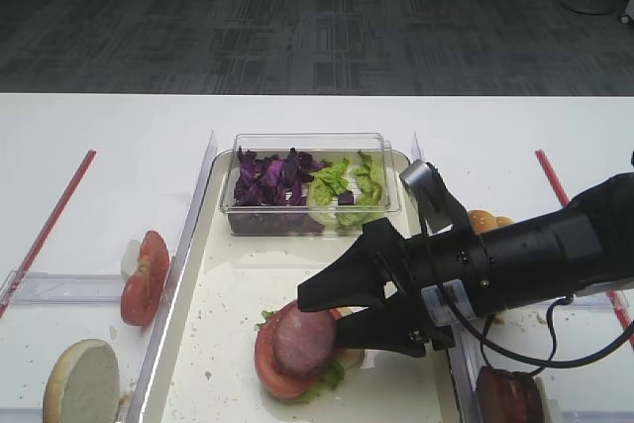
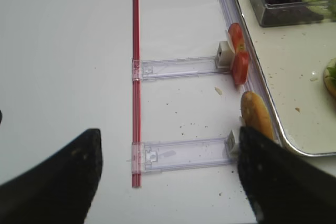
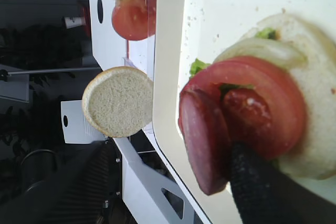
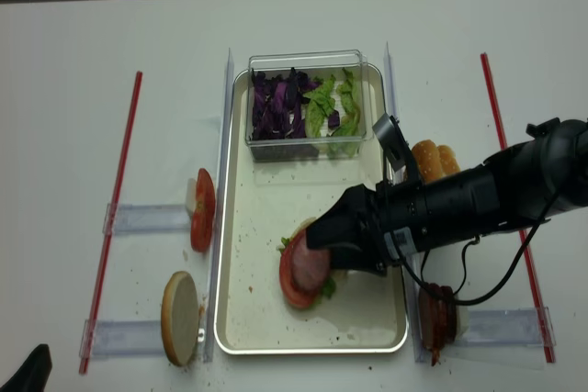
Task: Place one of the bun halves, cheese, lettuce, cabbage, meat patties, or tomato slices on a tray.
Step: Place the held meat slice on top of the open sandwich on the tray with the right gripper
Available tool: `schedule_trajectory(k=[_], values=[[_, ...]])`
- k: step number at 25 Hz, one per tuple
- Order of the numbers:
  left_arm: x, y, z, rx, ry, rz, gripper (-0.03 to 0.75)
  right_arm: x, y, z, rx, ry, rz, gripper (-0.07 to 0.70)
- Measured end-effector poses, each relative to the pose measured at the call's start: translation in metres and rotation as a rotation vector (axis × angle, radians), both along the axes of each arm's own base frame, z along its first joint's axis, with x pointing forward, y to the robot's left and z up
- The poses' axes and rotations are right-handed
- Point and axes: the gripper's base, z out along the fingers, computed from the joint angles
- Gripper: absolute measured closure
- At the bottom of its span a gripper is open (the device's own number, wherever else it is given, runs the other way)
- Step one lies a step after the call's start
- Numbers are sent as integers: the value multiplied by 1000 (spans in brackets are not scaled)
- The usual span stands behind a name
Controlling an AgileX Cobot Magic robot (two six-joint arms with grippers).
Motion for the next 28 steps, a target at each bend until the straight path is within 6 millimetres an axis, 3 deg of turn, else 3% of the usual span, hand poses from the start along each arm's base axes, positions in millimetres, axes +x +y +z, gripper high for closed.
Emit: schedule_trajectory(k=[5, 15, 28], values=[[0, 0, 0, 0, 0, 0, 223, 1, 0, 2, -7, -13, 16, 114], [0, 0, 0, 0, 0, 0, 223, 1, -2, 31, -82, -52, 50, 114], [0, 0, 0, 0, 0, 0, 223, 12, -8, 91, -318, -152, 157, 114]])
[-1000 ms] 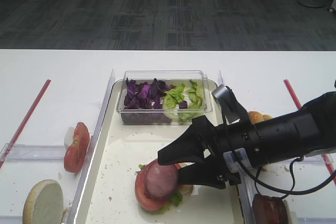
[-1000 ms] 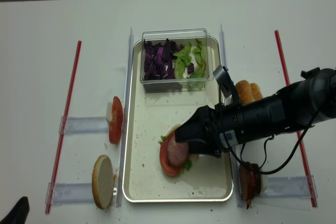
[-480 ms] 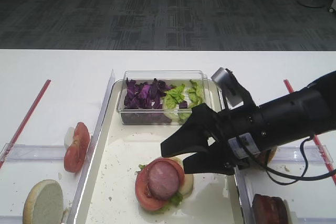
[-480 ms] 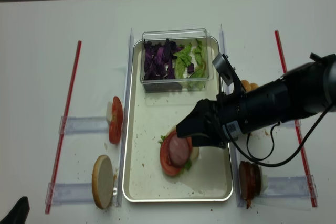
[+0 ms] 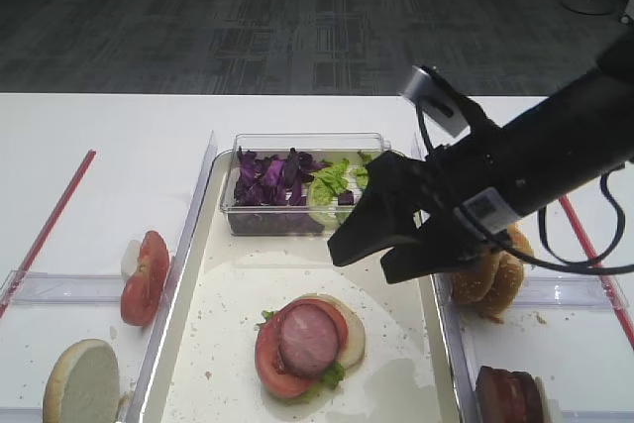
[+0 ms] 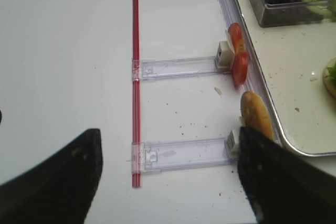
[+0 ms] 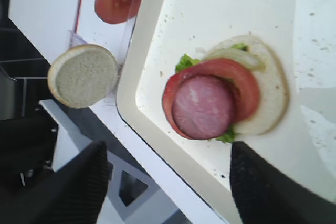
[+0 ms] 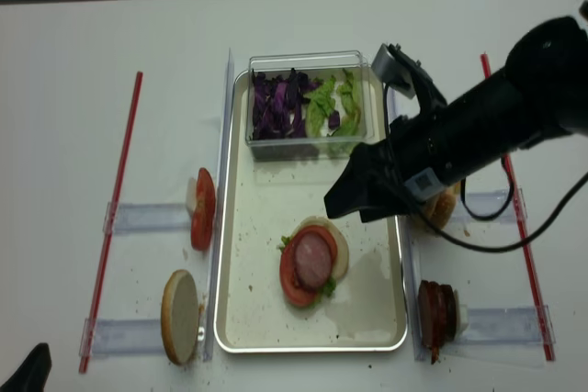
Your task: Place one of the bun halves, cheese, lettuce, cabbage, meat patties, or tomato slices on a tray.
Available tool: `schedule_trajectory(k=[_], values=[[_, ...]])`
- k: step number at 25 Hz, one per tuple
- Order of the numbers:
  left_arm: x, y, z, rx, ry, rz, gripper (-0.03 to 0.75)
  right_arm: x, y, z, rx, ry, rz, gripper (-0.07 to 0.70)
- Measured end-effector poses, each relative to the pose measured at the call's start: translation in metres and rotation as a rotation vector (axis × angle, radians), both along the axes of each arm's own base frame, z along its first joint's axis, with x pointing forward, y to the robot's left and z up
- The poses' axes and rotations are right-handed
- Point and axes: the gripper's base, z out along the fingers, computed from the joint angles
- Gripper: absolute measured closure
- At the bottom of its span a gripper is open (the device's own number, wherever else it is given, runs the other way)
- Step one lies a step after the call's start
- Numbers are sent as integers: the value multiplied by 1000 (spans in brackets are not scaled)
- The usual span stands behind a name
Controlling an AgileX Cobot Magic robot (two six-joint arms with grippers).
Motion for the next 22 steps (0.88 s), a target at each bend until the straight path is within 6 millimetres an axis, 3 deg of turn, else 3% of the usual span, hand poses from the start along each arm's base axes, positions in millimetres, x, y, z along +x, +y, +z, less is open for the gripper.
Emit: schedule_trajectory(k=[13, 22], values=[[0, 0, 0, 0, 0, 0, 223, 23, -19, 38, -371, -139, 145, 114], [0, 0, 0, 0, 0, 0, 223, 29, -43, 43, -670, -164, 196, 114]])
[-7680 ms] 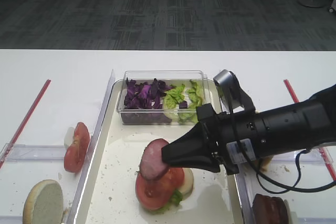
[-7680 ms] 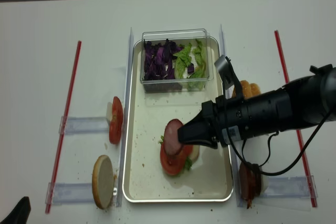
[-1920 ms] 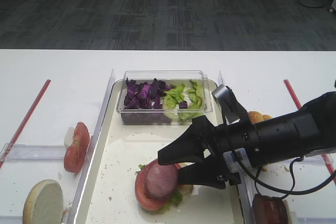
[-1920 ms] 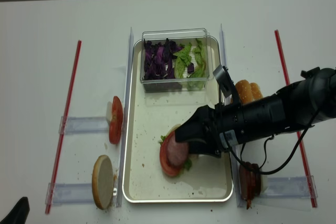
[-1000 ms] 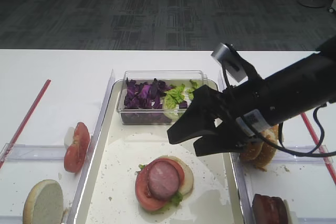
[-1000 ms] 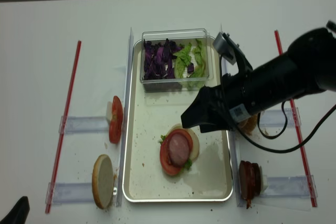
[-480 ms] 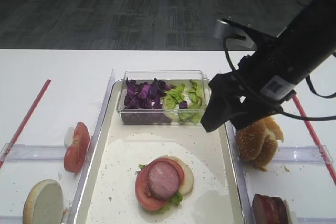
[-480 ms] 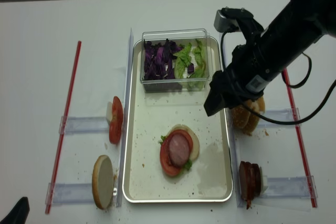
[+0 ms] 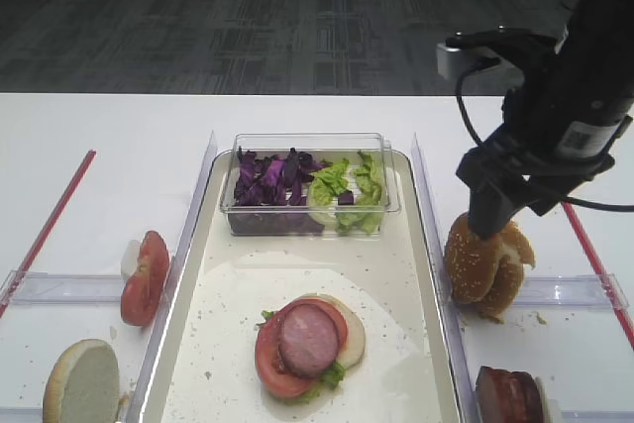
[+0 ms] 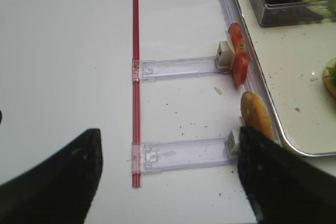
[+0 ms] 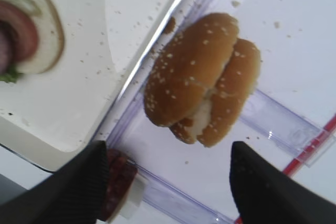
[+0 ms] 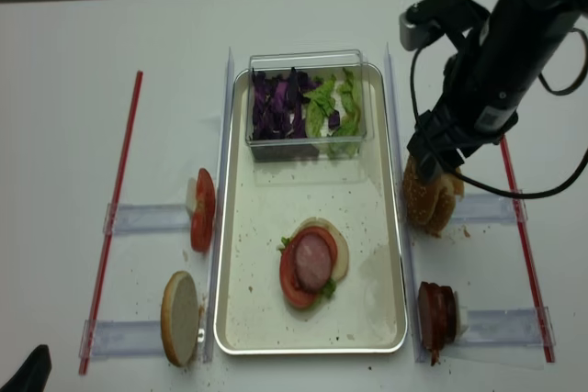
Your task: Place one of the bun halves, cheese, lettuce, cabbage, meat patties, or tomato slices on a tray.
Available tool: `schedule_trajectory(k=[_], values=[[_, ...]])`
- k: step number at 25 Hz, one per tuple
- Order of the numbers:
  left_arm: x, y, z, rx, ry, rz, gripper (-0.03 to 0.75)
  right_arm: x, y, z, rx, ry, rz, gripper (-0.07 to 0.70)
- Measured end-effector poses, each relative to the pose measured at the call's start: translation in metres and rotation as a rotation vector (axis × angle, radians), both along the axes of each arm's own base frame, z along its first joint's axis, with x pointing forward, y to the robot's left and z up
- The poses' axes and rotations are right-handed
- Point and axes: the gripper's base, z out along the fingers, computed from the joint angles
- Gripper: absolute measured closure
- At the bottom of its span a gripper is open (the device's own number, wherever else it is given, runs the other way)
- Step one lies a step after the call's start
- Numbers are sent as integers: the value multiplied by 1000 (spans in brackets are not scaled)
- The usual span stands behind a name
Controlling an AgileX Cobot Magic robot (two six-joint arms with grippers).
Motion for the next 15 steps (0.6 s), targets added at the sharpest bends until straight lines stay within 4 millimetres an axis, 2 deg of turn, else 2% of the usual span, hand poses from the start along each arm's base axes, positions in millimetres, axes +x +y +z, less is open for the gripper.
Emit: schedule_trajectory(k=[11, 15], values=[[0, 0, 0, 0, 0, 0, 223, -3, -5, -1, -51, 40, -26, 114], [0, 0, 0, 0, 0, 0, 223, -2, -7, -1, -81, 37, -94, 114]])
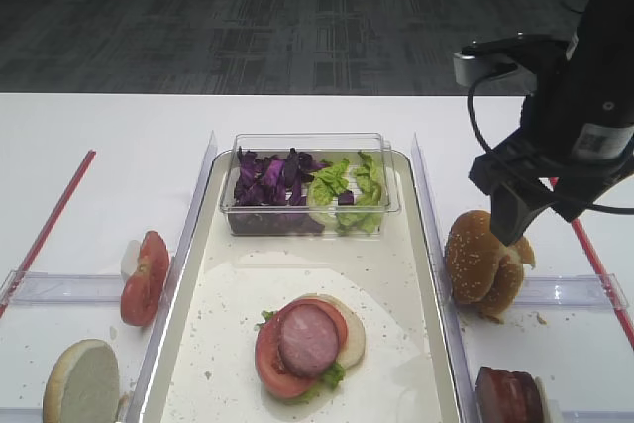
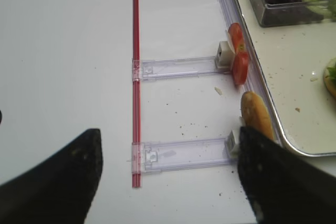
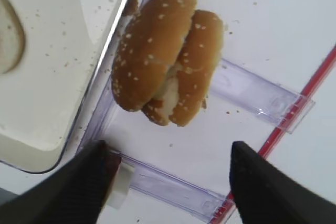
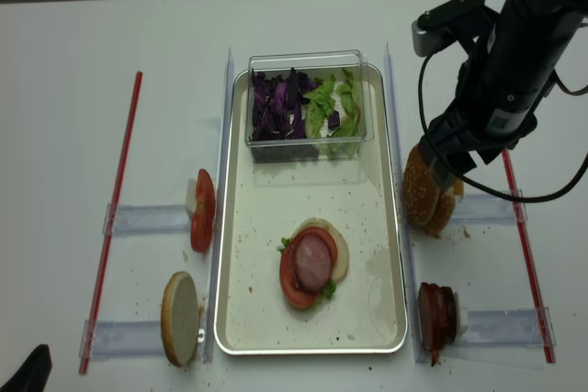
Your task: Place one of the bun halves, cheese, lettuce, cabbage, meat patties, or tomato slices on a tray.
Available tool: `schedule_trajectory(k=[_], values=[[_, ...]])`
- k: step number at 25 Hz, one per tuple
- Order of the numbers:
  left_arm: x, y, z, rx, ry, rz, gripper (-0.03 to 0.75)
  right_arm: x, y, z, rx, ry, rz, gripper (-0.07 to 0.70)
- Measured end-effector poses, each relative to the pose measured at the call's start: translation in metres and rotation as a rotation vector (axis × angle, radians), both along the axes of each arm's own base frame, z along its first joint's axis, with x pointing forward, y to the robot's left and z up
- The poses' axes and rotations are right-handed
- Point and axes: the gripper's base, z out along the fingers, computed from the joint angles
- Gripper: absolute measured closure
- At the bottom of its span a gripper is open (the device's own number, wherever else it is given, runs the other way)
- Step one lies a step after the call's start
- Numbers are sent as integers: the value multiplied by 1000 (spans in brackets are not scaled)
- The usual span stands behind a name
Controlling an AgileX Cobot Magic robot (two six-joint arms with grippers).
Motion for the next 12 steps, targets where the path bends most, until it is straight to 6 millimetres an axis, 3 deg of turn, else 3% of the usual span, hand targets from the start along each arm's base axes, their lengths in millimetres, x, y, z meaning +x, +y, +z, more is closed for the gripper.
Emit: schedule_trajectory(k=[7, 12], values=[[0, 0, 0, 0, 0, 0, 223, 4, -10, 0, -76, -25, -70, 114], [0, 0, 0, 0, 0, 0, 223, 12, -36, 0, -68, -30, -165, 114]])
